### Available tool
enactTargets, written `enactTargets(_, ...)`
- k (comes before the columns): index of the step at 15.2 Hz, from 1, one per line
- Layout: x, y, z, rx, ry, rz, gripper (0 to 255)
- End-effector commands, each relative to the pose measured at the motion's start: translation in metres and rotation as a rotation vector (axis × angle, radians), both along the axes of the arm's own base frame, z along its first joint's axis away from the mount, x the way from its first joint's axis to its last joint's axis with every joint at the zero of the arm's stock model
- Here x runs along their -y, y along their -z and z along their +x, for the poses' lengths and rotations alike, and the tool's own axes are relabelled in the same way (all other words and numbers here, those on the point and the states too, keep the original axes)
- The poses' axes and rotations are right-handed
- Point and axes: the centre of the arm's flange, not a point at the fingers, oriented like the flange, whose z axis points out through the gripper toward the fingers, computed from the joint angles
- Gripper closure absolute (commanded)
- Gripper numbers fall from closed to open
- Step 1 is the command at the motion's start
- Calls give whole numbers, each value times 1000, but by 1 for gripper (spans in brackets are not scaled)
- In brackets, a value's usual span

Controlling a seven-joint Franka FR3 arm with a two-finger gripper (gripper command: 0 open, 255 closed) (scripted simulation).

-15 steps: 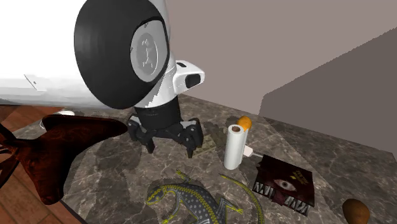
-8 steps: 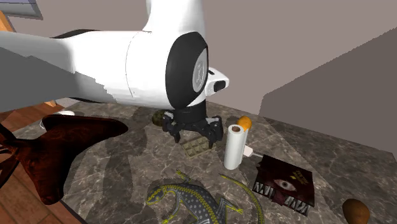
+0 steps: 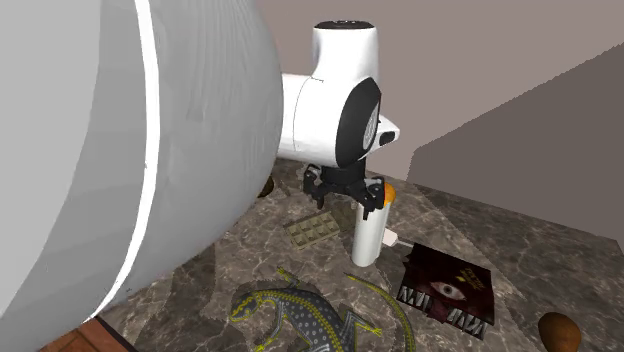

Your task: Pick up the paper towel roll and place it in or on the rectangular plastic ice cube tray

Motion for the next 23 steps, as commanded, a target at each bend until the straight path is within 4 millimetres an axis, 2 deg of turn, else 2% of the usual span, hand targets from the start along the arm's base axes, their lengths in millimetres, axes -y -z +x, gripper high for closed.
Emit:
enactTargets(1, 17, 10, 19, 10, 23, 1, 0)
enactTargets(6, 61, 32, 60, 32, 80, 7, 0)
enactTargets(7, 63, 32, 62, 33, 82, 7, 0)
enactTargets(14, 66, 72, 69, 33, 82, 7, 0)
enactTargets(22, 66, 72, 69, 33, 82, 7, 0)
enactTargets(23, 66, 72, 69, 33, 82, 7, 255)
